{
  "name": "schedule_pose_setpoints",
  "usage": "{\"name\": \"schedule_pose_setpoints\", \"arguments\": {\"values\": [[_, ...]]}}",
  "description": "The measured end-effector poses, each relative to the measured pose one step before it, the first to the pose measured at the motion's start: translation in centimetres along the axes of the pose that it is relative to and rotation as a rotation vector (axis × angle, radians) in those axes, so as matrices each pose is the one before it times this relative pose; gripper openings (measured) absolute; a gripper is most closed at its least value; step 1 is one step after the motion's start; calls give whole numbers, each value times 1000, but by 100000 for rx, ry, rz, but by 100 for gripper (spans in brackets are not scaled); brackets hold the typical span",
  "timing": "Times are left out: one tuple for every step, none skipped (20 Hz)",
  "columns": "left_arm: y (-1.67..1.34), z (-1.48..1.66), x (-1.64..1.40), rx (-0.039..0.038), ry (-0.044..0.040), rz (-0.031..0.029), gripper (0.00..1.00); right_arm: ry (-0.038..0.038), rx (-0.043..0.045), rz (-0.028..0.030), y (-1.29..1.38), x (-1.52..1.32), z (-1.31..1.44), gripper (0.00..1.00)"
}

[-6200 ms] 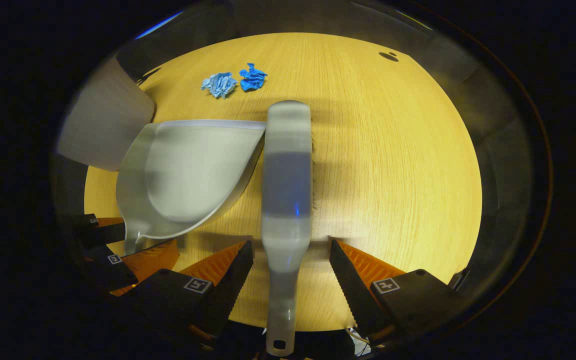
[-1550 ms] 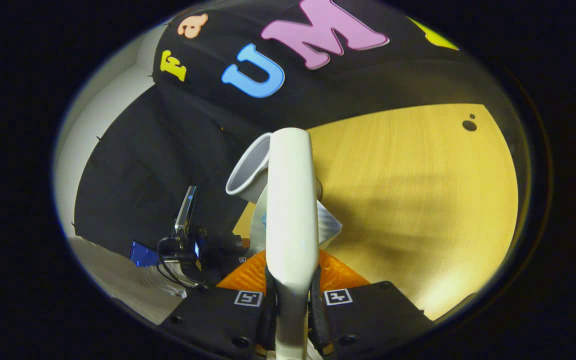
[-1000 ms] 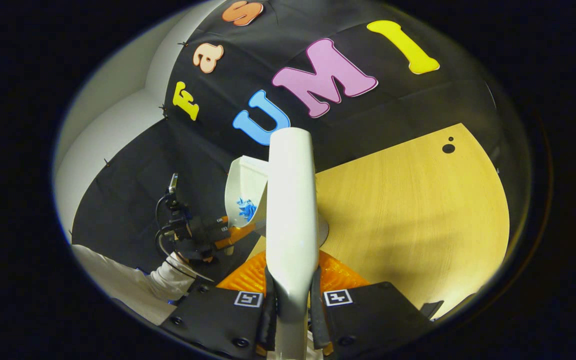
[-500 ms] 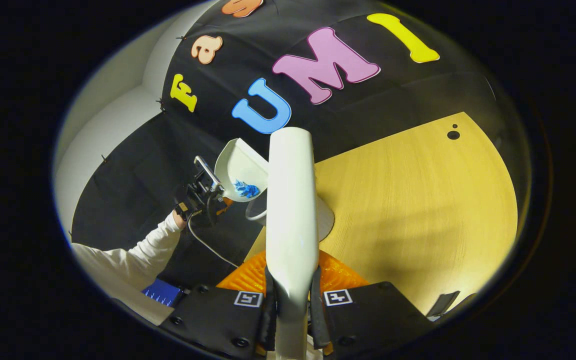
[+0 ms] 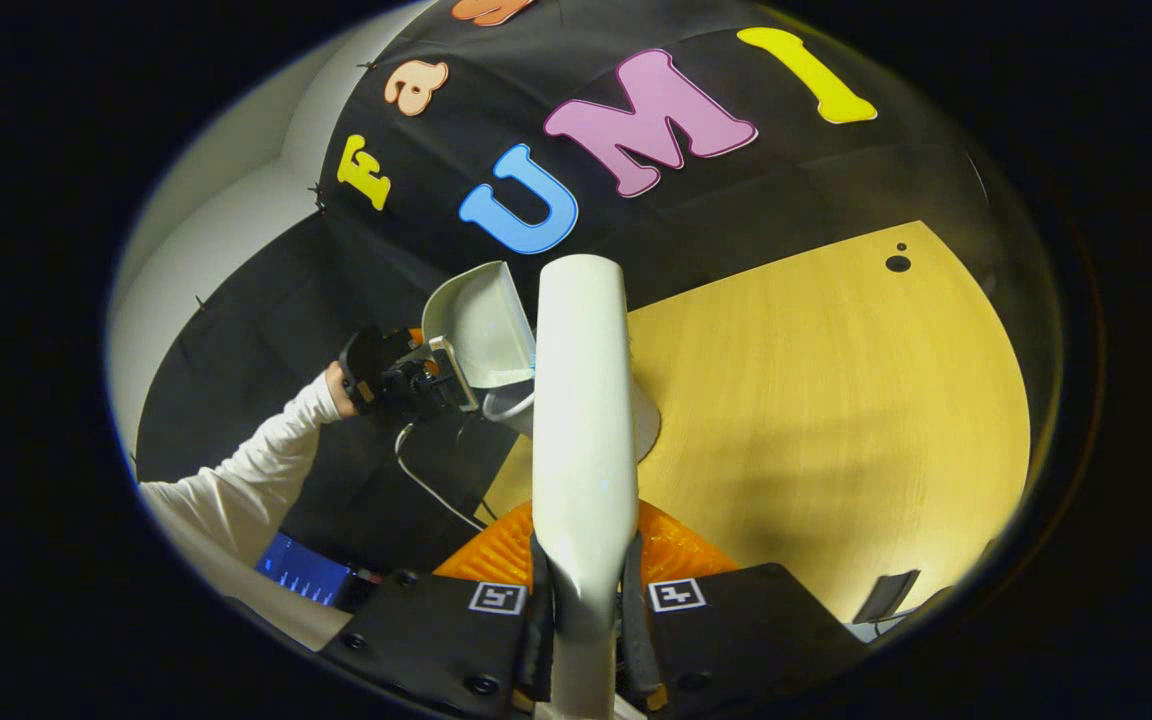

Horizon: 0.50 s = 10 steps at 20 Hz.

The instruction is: Pick up the small broom and dustpan from the desktop, sweep the trash into the dustpan with the broom, and then empty the trash into the garbage bin.

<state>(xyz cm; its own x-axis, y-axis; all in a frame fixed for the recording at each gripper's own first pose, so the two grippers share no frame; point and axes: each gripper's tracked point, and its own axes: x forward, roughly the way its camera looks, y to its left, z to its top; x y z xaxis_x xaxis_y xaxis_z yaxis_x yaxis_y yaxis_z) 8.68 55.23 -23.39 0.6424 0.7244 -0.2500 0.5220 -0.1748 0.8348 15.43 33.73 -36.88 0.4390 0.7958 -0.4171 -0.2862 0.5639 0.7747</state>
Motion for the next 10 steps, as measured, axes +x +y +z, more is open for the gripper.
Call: {"name": "schedule_pose_setpoints", "arguments": {"values": [[285, -95, 211, 1916, -1824, 1081, 28, -857, -650, -1710, 25, -104, 170, 30], [126, -68, 240, -797, -1553, 1319, 27, -1043, 216, -371, 477, -117, 134, 30], [-217, 67, 84, -4314, -1373, 632, 27, -1336, 774, 55, 437, -147, 172, 30], [-450, 247, 8, -8135, -1034, -1101, 28, -1060, 1265, -177, 269, 18, 108, 30], [-682, 183, -103, -10290, -1467, -3114, 27, -703, 1865, -668, 210, 93, 211, 30], [-599, 195, -152, -11266, -2802, -3810, 27, -1071, 1025, -356, 465, 4, 332, 30], [-507, 658, -262, -10730, -3501, -3403, 26, -1549, -520, -552, 344, -38, 615, 30], [-116, 853, -132, -10407, -4865, -1739, 27, -1608, -549, -2996, -140, -5, 673, 30], [-338, 578, 37, -10266, -5331, -906, 27, -1625, 302, -3161, -252, 116, 708, 30], [-489, 595, 204, -10174, -4820, -1270, 27, -1136, -356, -1189, 200, -33, 531, 30]]}}
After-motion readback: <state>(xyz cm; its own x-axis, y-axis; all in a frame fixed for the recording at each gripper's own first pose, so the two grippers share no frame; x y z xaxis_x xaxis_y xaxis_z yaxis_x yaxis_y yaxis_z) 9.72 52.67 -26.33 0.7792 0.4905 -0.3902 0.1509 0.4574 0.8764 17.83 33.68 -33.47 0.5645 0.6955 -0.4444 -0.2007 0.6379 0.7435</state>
